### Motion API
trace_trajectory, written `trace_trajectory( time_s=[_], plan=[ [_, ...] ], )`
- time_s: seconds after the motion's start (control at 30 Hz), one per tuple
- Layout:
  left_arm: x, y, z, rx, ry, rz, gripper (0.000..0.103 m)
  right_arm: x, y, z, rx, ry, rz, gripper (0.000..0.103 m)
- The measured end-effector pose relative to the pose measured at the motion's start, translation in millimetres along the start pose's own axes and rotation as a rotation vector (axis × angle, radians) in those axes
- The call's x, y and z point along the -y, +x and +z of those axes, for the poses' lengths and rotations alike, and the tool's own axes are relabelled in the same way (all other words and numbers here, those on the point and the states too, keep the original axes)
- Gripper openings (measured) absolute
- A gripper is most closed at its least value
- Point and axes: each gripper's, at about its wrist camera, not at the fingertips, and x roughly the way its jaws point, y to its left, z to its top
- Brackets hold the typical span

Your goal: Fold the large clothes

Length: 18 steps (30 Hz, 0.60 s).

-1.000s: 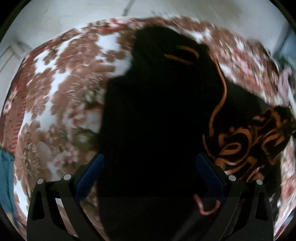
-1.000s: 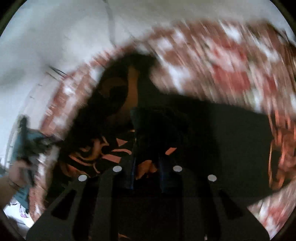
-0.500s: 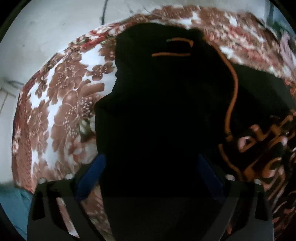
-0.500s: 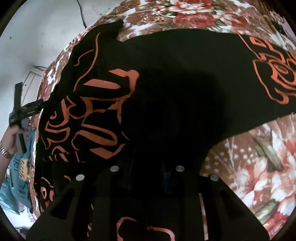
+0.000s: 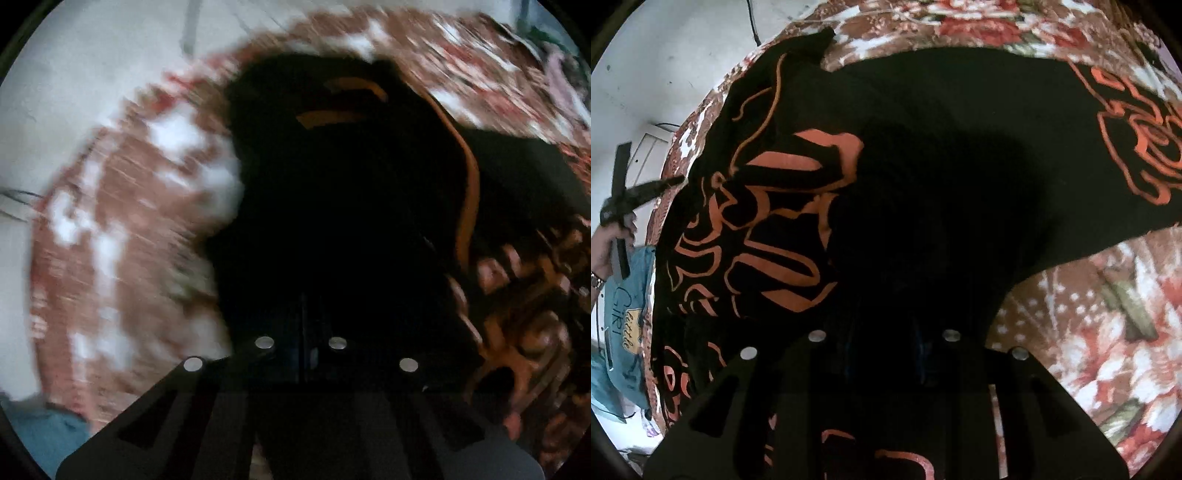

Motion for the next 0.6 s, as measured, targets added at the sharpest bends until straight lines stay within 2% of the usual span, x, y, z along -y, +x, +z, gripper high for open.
trace_trajectory(
  time_s=[0.03,0.1,0.13,0.2,0.23,0.27,0.3,0.4,0.43,0.47,0.53,0.57,0.6],
  plan=[
    [-8.9,-4.8,6.5,0.026,-0.024,0.013,0.000,-0.9,-3.2,2.6,0.011,-0.004,0.003,0.026],
    [-14.6,-1.3,12.4,0.019,-0.033,0.025,0.000,-0.9,-5.2,5.0,0.026,-0.007,0.010,0.026],
    [-17.4,4.4,14.1,0.001,-0.048,-0.001,0.001,-1.5,-5.0,6.7,0.035,-0.016,0.015,0.026],
    [-16.6,18.5,14.9,-0.059,-0.105,-0.118,0.008,-4.1,-0.2,7.6,0.025,-0.051,-0.005,0.026],
    [-12.8,20.2,14.7,-0.065,-0.112,-0.164,0.042,-6.2,2.5,6.7,0.015,-0.073,-0.019,0.026],
    [-5.3,20.7,12.9,-0.068,-0.097,-0.175,0.091,-6.9,4.7,4.9,0.004,-0.087,-0.030,0.026],
    [5.4,21.8,10.1,-0.072,-0.055,-0.160,0.098,-6.6,5.8,3.2,-0.002,-0.086,-0.033,0.026],
    [34.3,34.2,-5.8,-0.129,0.071,-0.142,0.095,3.3,5.8,-4.4,-0.004,-0.034,-0.010,0.030],
    [39.8,40.0,-9.7,-0.147,0.097,-0.134,0.090,5.9,4.0,-6.1,0.004,-0.020,-0.001,0.032],
    [46.6,48.8,-15.5,-0.165,0.132,-0.112,0.079,7.7,2.0,-7.1,0.012,-0.012,0.005,0.040],
    [47.2,58.5,-21.1,-0.172,0.150,-0.081,0.082,7.9,-4.0,-8.5,0.040,0.000,-0.004,0.063],
    [44.4,59.7,-21.5,-0.166,0.132,-0.077,0.092,5.8,-8.7,-8.8,0.052,0.002,-0.002,0.084],
    [42.2,59.4,-20.1,-0.160,0.111,-0.053,0.095,2.3,-13.5,-9.0,0.062,-0.001,0.006,0.100]
  ],
)
